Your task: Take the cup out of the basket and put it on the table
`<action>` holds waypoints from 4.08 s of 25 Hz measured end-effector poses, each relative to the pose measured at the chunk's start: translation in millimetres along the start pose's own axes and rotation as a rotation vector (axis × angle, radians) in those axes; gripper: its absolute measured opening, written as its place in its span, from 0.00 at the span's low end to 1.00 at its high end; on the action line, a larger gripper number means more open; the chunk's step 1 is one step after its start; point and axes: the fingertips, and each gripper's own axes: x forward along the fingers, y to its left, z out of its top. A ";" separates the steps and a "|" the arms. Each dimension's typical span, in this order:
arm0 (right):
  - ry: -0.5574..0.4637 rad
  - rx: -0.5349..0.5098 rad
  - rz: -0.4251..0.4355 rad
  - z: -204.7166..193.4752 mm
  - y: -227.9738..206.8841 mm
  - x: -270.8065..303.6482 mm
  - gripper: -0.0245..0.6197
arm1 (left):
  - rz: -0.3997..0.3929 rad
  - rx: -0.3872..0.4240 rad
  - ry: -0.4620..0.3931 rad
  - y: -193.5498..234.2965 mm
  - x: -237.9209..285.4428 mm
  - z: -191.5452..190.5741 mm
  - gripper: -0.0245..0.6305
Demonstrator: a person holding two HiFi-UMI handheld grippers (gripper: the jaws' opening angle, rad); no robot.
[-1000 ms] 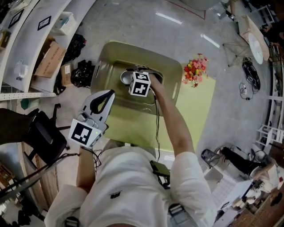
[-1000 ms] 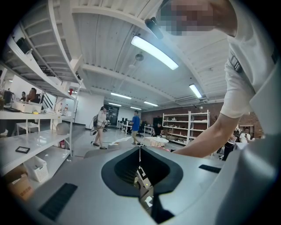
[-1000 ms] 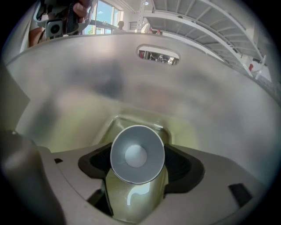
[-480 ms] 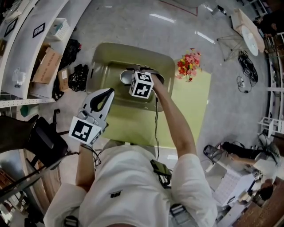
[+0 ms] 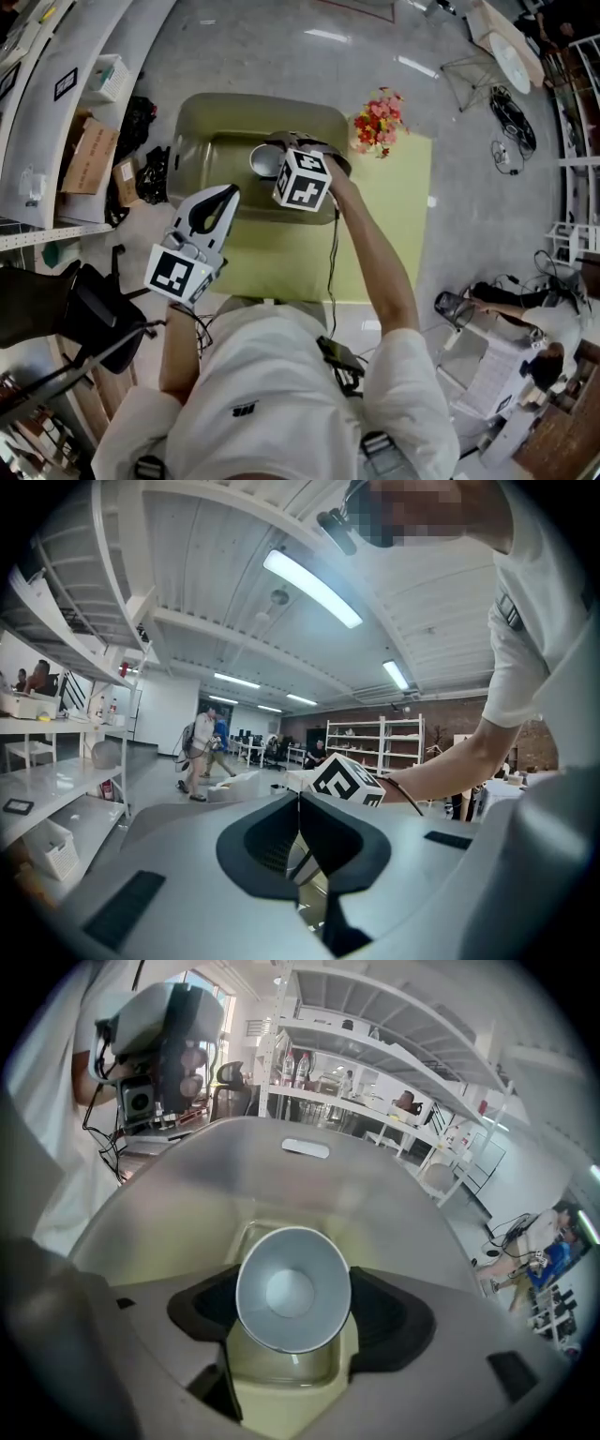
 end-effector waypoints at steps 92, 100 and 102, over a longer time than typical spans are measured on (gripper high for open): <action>0.062 0.542 -0.364 -210.3 105.5 -212.7 0.58 | -0.606 0.034 0.004 -237.4 107.2 -10.2 0.06; 0.085 0.590 -0.365 -236.8 119.8 -203.0 0.58 | -0.638 0.041 0.019 -255.4 113.4 -18.4 0.06; 0.090 0.603 -0.366 -243.4 123.3 -198.9 0.58 | -0.643 0.042 0.025 -258.8 115.3 -21.5 0.06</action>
